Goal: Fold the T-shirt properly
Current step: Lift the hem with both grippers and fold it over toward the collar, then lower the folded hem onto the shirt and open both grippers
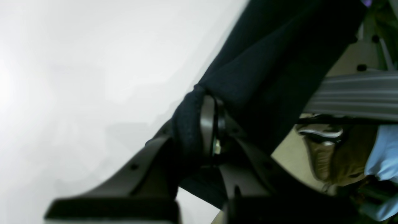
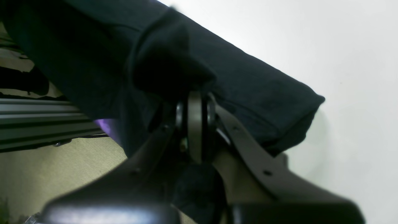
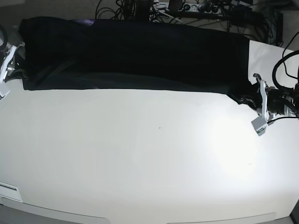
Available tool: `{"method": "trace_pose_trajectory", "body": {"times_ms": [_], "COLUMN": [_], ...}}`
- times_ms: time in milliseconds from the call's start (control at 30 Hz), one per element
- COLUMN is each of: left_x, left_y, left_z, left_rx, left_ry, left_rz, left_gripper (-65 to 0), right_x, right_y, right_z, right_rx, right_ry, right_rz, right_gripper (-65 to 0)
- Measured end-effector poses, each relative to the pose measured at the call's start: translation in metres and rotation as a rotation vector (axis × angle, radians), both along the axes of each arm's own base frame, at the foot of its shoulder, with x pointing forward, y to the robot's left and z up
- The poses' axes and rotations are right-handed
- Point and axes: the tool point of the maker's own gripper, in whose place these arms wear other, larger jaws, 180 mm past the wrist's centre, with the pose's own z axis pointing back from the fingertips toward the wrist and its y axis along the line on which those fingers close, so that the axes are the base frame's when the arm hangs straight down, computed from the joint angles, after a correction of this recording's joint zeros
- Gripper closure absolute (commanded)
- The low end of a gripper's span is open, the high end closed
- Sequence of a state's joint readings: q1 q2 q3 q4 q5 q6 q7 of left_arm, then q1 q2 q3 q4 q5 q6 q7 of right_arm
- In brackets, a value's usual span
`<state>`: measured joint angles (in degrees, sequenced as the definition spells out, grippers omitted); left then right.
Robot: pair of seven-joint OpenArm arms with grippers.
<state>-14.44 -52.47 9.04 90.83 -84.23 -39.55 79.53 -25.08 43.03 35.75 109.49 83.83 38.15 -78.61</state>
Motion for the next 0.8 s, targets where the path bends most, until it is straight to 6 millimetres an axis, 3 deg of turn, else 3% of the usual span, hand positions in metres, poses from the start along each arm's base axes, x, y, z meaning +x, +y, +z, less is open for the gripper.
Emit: {"method": "trace_pose_trajectory", "body": {"times_ms": [300,800], "left_x": [0.005,0.008], "left_y": [0.021,0.018], "left_z": [-0.02,-0.017], "left_rx": [-0.022,-0.046], "left_ry": [0.072,0.053], "left_rz": [0.117,0.127], "left_gripper": [0.0,0.0], "right_x": [0.0,-0.017], "right_y": [0.008,0.033], "right_z": [-0.003,-0.027], "right_rx": [0.053,0.165], "right_ry": [-0.008,0.038], "right_rz": [-0.03,-0.081], "right_gripper": [0.0,0.0]}}
